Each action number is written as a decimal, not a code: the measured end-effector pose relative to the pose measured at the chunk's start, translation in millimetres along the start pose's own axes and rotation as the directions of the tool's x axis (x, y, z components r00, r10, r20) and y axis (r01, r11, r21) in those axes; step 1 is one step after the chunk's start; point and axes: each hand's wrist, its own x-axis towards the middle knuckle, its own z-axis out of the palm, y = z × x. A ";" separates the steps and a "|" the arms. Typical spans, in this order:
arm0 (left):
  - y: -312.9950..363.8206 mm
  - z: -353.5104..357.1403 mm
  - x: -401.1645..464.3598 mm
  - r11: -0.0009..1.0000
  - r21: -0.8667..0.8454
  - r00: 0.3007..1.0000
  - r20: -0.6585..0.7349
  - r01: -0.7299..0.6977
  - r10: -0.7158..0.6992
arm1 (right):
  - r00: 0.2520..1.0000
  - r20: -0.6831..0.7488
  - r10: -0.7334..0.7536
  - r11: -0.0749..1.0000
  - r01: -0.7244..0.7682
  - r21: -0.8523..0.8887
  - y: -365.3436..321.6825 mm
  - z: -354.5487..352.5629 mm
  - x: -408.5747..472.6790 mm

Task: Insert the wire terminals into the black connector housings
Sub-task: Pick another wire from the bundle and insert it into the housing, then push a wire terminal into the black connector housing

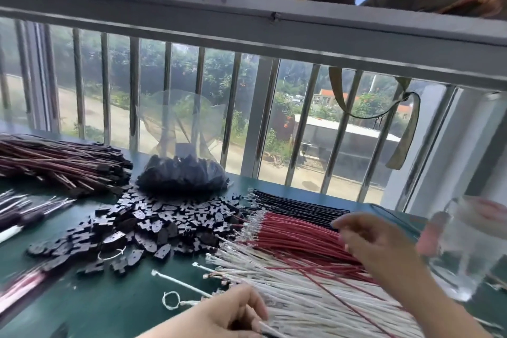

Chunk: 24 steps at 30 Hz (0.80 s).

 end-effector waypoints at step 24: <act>5.3 -6.0 -2.7 0.820 -0.567 0.923 -0.267 0.081 -0.275 | 0.934 0.073 -0.351 0.935 0.345 0.081 -21.6 46.1 -27.6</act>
